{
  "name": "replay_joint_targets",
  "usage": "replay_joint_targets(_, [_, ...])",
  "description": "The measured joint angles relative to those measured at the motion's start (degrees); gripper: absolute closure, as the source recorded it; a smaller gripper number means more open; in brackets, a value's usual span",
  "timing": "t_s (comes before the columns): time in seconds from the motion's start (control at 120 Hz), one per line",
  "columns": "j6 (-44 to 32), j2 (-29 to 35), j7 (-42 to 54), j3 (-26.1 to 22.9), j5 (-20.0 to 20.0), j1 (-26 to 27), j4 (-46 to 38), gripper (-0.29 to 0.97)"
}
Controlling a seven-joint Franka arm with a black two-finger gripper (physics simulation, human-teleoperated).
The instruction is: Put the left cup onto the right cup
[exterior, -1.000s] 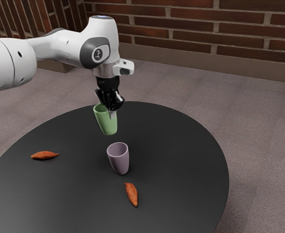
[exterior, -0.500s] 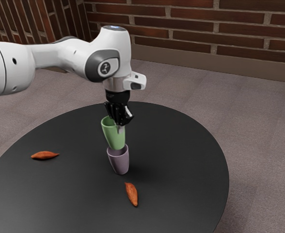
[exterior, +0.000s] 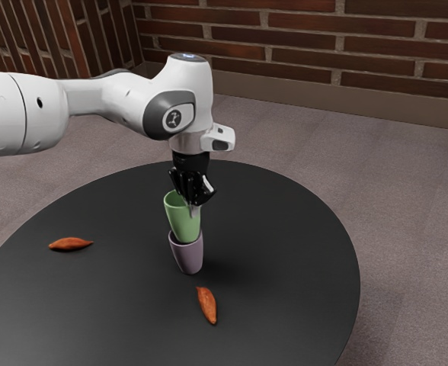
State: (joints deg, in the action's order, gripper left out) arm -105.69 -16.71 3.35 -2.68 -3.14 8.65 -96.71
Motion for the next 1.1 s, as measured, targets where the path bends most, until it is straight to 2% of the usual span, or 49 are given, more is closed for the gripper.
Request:
replay_joint_targets(0.075, [0.0,-0.1,-0.2,0.0,0.0,-0.1,0.0,0.77])
replay_joint_targets(0.283, [0.7,0.1,-0.6,0.0,0.3,0.1,0.2,0.34])
replay_joint_targets(0.458, [2.1,2.8,-0.9,0.0,0.3,0.2,0.3,0.15])
replay_joint_targets(0.7, [4.6,9.0,-0.8,3.7,0.4,4.0,-0.1,0.05])
replay_joint_targets(1.1, [10.2,14.8,-0.4,6.7,0.4,6.5,0.5,0.01])
